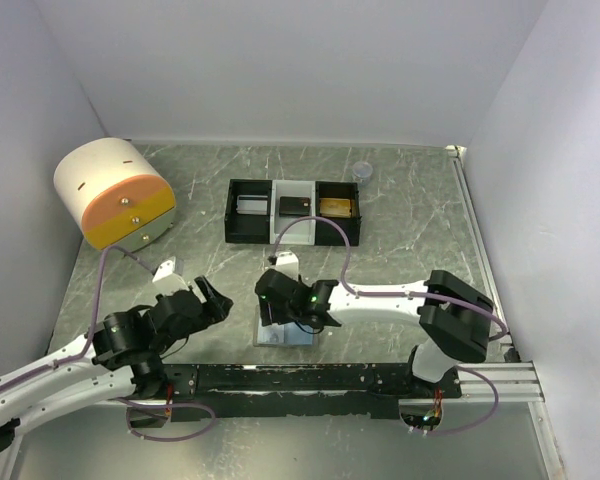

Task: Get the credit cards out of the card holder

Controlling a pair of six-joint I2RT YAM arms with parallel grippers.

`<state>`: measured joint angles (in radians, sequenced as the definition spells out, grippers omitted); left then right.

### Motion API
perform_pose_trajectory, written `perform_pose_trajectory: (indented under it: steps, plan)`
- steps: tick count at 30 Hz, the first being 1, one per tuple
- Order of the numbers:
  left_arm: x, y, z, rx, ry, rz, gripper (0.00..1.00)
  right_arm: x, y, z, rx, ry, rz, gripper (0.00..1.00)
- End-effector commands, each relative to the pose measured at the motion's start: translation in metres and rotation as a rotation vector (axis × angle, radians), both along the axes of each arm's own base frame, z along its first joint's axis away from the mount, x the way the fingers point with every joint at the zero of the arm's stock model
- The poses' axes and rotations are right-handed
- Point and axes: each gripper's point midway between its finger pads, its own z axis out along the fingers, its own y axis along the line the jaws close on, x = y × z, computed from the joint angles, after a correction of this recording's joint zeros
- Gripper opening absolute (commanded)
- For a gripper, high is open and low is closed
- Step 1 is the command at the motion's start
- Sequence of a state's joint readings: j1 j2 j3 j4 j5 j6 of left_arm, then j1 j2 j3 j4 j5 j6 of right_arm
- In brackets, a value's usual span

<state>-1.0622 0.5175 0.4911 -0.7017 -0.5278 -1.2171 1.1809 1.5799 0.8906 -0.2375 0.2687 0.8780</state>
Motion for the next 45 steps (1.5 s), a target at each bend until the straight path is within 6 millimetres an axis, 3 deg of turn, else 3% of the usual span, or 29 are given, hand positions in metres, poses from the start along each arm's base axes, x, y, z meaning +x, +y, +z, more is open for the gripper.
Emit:
perform_pose_trajectory:
  steps: [1, 6, 10, 16, 20, 24, 29, 34, 39, 45]
  plan:
    - [0.000, 0.025, 0.000, 0.060, 0.004, 0.084, 0.87, 0.009, -0.023, -0.011, -0.164, -0.055, -0.072, 0.60]
    - [0.000, 0.024, 0.001, 0.062, 0.001, 0.075, 0.87, 0.005, -0.013, -0.022, -0.199, -0.040, -0.036, 0.62]
    - [0.000, 0.022, 0.000, 0.062, 0.005, 0.068, 0.88, 0.005, 0.002, -0.019, -0.202, -0.053, -0.023, 0.64]
    - [-0.001, 0.021, 0.000, 0.057, 0.007, 0.066, 0.88, 0.004, -0.003, -0.033, -0.261, -0.039, -0.036, 0.65]
    - [0.000, 0.021, 0.001, 0.052, 0.005, 0.064, 0.88, 0.001, -0.008, -0.041, -0.270, -0.026, -0.042, 0.59]
    - [0.000, 0.017, -0.001, 0.051, 0.008, 0.052, 0.88, -0.004, -0.005, -0.038, -0.195, -0.015, -0.031, 0.51]
    - [0.000, 0.004, -0.004, 0.051, 0.009, 0.004, 0.89, -0.004, 0.002, -0.029, -0.030, 0.038, -0.012, 0.49]
    - [0.001, -0.015, -0.006, 0.049, 0.004, -0.072, 0.89, -0.003, -0.004, -0.028, 0.071, 0.084, -0.020, 0.48]
    - [0.001, -0.019, -0.015, 0.066, 0.038, -0.070, 0.89, 0.002, -0.011, -0.029, 0.007, 0.066, -0.018, 0.56]
    - [0.004, -0.010, -0.009, 0.053, 0.029, -0.004, 0.89, 0.005, -0.017, -0.036, -0.163, 0.006, -0.033, 0.63]
